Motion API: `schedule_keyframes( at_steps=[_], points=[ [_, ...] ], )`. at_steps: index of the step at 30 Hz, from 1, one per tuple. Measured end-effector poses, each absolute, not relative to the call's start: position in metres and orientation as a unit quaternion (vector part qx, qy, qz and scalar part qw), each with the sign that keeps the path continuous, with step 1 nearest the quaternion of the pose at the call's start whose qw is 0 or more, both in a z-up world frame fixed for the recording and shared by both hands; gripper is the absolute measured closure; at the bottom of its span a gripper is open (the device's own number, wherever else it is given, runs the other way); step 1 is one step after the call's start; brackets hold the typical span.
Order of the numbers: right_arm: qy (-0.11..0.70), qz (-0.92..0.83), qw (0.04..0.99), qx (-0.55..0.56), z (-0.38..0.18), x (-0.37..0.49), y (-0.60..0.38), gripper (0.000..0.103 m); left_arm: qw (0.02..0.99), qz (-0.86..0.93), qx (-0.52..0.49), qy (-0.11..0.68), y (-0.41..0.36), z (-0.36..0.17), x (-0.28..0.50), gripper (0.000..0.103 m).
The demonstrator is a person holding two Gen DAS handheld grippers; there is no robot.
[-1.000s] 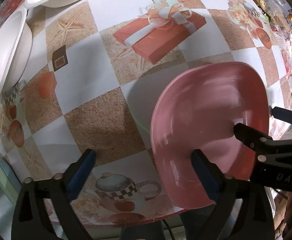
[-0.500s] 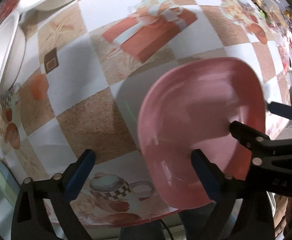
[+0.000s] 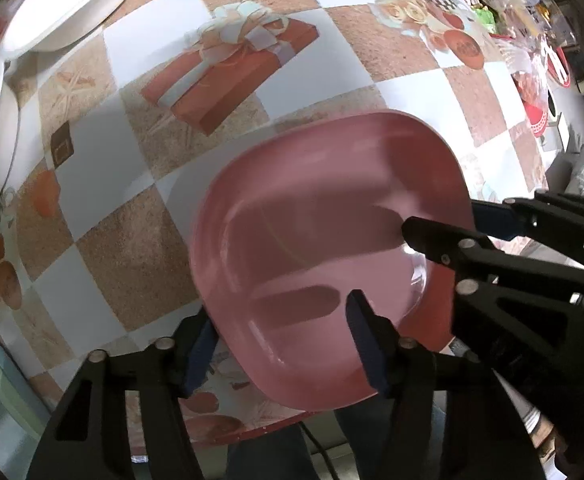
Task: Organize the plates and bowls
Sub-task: 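Close both grippers on the rim of the pink plate, then lift the pink plate with both grippers and carry it over the green plate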
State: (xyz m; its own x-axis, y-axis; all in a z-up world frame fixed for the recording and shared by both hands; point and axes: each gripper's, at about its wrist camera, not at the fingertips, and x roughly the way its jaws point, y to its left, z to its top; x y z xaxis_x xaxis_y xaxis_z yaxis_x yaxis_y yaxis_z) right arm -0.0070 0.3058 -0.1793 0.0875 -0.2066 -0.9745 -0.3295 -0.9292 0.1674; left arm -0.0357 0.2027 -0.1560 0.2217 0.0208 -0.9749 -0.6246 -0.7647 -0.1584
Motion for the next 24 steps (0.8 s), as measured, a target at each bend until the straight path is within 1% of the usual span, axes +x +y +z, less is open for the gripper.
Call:
schedule_keyframes(
  at_steps=[3, 9, 13, 24],
  points=[
    [0.203, 0.645, 0.044, -0.735, -0.176, -0.005, 0.303, 0.073, 0.270, 0.584, -0.743, 0.184, 0.194, -0.156, -0.040, 0.049],
    [0.195, 0.643, 0.040, -0.740, -0.167, -0.004, 0.287, 0.073, 0.265, 0.594, -0.732, 0.202, 0.184, -0.154, -0.046, 0.049],
    [0.201, 0.640, 0.041, -0.740, -0.160, -0.009, 0.273, 0.073, 0.266, 0.604, -0.725, 0.197, 0.177, -0.144, -0.052, 0.049],
    [0.182, 0.648, 0.025, -0.739, -0.144, -0.027, 0.243, 0.073, 0.256, 0.631, -0.709, 0.183, 0.140, -0.119, -0.078, 0.049]
  ],
)
